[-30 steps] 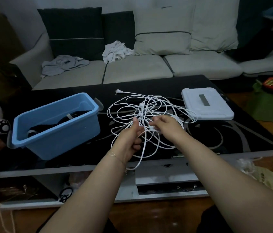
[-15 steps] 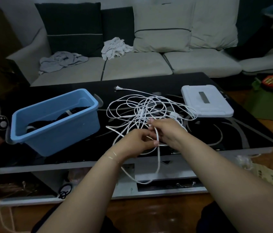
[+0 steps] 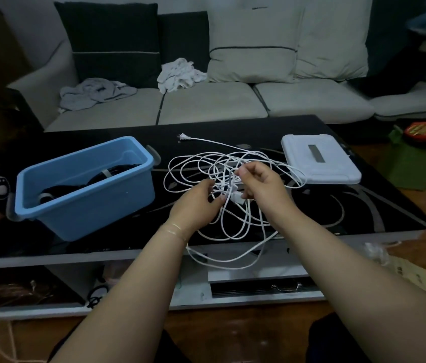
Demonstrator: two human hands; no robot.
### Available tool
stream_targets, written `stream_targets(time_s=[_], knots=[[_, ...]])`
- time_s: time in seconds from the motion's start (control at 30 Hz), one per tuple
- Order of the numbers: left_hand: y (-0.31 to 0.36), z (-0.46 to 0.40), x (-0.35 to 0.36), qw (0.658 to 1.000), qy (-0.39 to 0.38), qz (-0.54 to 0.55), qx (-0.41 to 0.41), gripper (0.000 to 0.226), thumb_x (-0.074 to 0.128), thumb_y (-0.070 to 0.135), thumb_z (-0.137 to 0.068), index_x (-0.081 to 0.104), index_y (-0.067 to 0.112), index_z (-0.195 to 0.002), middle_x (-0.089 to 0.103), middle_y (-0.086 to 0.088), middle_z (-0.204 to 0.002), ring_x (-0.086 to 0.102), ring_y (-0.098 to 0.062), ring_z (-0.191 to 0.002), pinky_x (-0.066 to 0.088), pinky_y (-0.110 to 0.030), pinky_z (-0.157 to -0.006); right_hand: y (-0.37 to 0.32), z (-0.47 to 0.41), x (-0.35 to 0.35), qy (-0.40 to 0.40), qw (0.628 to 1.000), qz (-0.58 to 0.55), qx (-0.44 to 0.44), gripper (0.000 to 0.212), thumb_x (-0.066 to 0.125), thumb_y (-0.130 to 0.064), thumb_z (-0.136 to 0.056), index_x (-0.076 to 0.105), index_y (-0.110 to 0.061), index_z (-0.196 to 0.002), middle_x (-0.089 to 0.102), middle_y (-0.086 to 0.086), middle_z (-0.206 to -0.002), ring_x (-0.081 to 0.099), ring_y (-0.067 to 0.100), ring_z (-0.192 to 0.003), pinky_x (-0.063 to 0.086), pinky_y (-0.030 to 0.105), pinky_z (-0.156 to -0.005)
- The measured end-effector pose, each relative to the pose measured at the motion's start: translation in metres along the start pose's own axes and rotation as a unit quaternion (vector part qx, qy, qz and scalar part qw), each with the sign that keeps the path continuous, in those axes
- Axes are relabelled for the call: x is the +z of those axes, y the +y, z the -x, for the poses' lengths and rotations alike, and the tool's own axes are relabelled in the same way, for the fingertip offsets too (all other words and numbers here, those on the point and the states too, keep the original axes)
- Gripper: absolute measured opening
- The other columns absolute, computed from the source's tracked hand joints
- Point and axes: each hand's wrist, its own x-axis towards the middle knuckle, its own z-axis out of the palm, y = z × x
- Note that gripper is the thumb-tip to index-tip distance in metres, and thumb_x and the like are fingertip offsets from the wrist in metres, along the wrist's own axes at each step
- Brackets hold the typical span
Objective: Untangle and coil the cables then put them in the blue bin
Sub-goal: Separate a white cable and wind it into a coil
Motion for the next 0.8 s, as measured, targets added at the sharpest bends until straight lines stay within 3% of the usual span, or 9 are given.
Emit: stream_targets(time_s=[0.13,0.23,0.37,0.47,0.53,0.63,0.73,0.8], knots=[[-0.005,-0.007,0.011,0.997,-0.075,0.019,0.018,0.063,0.055,0.047,-0.093,0.036,0.020,-0.147,0.040,-0.008,-0.152,0.043,-0.023,-0.135,0.034,-0.031,-0.109,-0.016,0.006,-0.001,0.033,0.995,-0.037,-0.082,0.019,0.040,-0.017,-0.103,0.048,-0.018,-0.086,0.061,-0.001,-0.069,0.054,0.009,-0.054,0.047,0.023,-0.057],[-0.008,-0.008,0.014,0.995,-0.095,0.008,0.014,0.074,0.061,0.048,-0.090,0.028,0.024,-0.151,0.011,-0.008,-0.162,0.023,-0.021,-0.146,0.024,-0.029,-0.111,-0.028,0.012,-0.005,0.085,0.984,-0.044,-0.153,0.016,0.032,-0.023,-0.102,0.041,-0.022,-0.090,0.069,0.001,-0.076,0.058,0.015,-0.052,0.049,0.025,-0.053],[-0.002,-0.008,0.004,0.993,-0.042,0.095,0.047,0.082,0.077,0.031,-0.080,0.034,0.021,-0.149,0.032,-0.004,-0.151,0.036,-0.019,-0.138,0.029,-0.030,-0.113,-0.034,0.016,-0.007,0.053,0.985,-0.016,-0.161,0.017,0.033,-0.021,-0.103,0.043,-0.024,-0.090,0.066,0.000,-0.078,0.050,0.015,-0.044,0.044,0.028,-0.046],[0.001,-0.002,-0.007,0.969,-0.113,0.210,0.071,0.083,0.078,0.017,-0.078,0.035,0.029,-0.148,0.046,0.007,-0.145,0.045,-0.008,-0.129,0.039,-0.031,-0.109,-0.036,0.014,-0.010,0.063,0.984,-0.025,-0.165,0.018,0.037,-0.025,-0.101,0.047,-0.028,-0.086,0.055,-0.002,-0.068,0.038,0.009,-0.042,0.034,0.021,-0.041],[0.000,0.003,-0.014,0.959,-0.147,0.227,0.083,0.091,0.082,0.026,-0.072,0.032,0.035,-0.148,0.044,0.015,-0.146,0.042,-0.002,-0.132,0.034,-0.028,-0.112,-0.038,0.012,-0.014,0.076,0.984,-0.037,-0.157,0.018,0.039,-0.029,-0.099,0.049,-0.028,-0.084,0.046,-0.001,-0.064,0.035,0.006,-0.047,0.031,0.016,-0.044],[-0.003,0.009,-0.023,0.962,-0.173,0.189,0.095,0.097,0.085,0.037,-0.068,0.030,0.038,-0.148,0.039,0.018,-0.148,0.035,-0.001,-0.137,0.027,-0.027,-0.114,-0.040,0.011,-0.019,0.085,0.984,-0.039,-0.151,0.017,0.041,-0.029,-0.098,0.049,-0.024,-0.085,0.041,-0.003,-0.062,0.034,0.004,-0.050,0.031,0.014,-0.047],[-0.009,0.013,-0.031,0.987,-0.127,0.043,0.094,0.079,0.075,0.020,-0.079,0.036,0.034,-0.147,0.048,0.013,-0.143,0.043,-0.005,-0.133,0.035,-0.031,-0.112,-0.043,0.014,-0.020,0.073,0.985,-0.011,-0.158,0.016,0.042,-0.029,-0.097,0.050,-0.027,-0.083,0.042,-0.009,-0.063,0.036,0.004,-0.053,0.032,0.015,-0.050],[-0.006,0.015,-0.031,0.994,-0.048,-0.015,0.099,0.063,0.054,0.001,-0.083,0.050,0.028,-0.139,0.058,0.009,-0.135,0.051,-0.007,-0.126,0.041,-0.033,-0.109,-0.043,0.017,-0.020,0.041,0.982,0.048,-0.178,0.016,0.044,-0.028,-0.098,0.051,-0.030,-0.083,0.046,-0.015,-0.064,0.040,0.001,-0.057,0.035,0.016,-0.056]])
